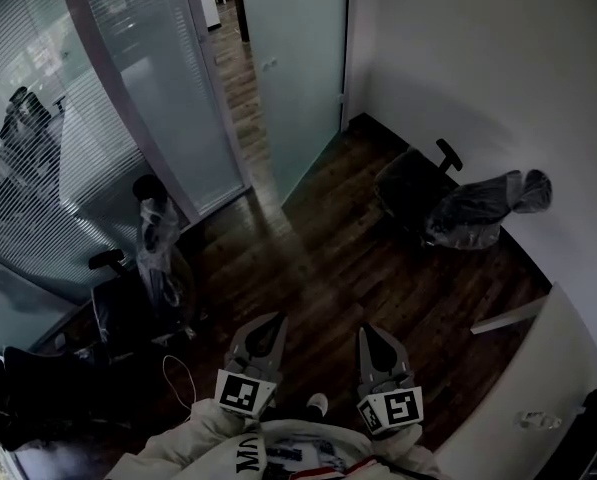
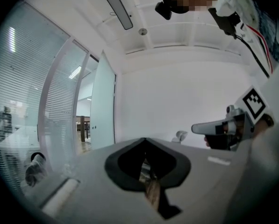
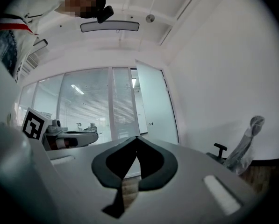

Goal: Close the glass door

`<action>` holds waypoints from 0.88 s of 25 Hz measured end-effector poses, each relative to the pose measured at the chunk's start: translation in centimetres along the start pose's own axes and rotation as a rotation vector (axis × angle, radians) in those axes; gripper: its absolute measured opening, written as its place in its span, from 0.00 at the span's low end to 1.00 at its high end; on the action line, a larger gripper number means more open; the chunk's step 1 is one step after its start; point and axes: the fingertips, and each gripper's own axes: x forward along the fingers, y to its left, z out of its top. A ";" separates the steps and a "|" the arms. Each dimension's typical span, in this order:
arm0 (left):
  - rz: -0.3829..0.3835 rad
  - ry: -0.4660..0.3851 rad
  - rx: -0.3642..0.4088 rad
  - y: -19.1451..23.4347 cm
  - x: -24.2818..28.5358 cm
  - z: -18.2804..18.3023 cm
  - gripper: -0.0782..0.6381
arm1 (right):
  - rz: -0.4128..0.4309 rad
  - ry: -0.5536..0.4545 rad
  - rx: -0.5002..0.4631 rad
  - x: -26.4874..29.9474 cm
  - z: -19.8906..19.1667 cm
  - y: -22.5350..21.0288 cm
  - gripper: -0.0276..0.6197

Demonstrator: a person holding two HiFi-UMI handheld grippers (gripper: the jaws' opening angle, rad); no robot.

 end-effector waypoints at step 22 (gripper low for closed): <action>-0.022 -0.002 0.028 0.1 8.9 -1.7 0.11 | -0.076 0.001 0.029 3.1 -0.5 -8.1 0.05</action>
